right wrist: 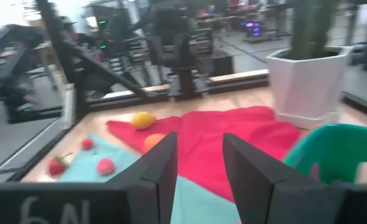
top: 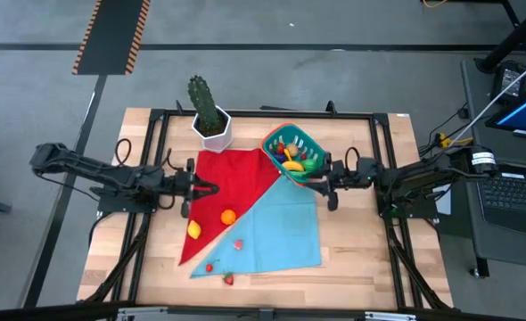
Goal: Build produce basket
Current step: Put the black berry into the blue basket
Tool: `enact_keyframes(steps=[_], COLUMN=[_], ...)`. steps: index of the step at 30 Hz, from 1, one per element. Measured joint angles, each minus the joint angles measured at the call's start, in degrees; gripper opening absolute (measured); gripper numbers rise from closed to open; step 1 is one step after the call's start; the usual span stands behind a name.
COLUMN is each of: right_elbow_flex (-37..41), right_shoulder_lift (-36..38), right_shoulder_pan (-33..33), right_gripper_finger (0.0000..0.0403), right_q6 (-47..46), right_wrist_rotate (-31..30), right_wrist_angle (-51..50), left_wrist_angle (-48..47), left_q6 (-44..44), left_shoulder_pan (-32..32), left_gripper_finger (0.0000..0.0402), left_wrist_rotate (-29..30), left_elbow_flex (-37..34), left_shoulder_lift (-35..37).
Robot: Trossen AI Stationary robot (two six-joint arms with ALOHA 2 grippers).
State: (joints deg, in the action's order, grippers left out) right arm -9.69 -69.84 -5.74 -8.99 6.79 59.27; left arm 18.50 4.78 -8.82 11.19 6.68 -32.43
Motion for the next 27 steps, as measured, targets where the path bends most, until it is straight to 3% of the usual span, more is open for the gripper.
enact_keyframes(steps=[8,14,27], right_elbow_flex=[0.0,0.0,0.0], right_shoulder_lift=[0.1,1.1,13.2], right_shoulder_pan=[-1.3,-2.2,-2.9], right_gripper_finger=[0.0129,0.0129,0.0129], right_q6=[-0.2,0.0,0.4], right_wrist_rotate=[-3.2,-3.1,-2.1], right_wrist_angle=[-1.6,-2.3,-16.6], left_wrist_angle=[12.5,25.4,25.8], left_q6=[0.2,-0.5,-3.5], left_shoulder_pan=[5.9,9.8,15.7], left_gripper_finger=[0.0064,0.0064,0.0064], left_wrist_rotate=[-0.4,-6.0,-9.4], left_elbow_flex=[0.0,0.8,18.3], left_shoulder_lift=[-10.4,-20.9,-44.1])
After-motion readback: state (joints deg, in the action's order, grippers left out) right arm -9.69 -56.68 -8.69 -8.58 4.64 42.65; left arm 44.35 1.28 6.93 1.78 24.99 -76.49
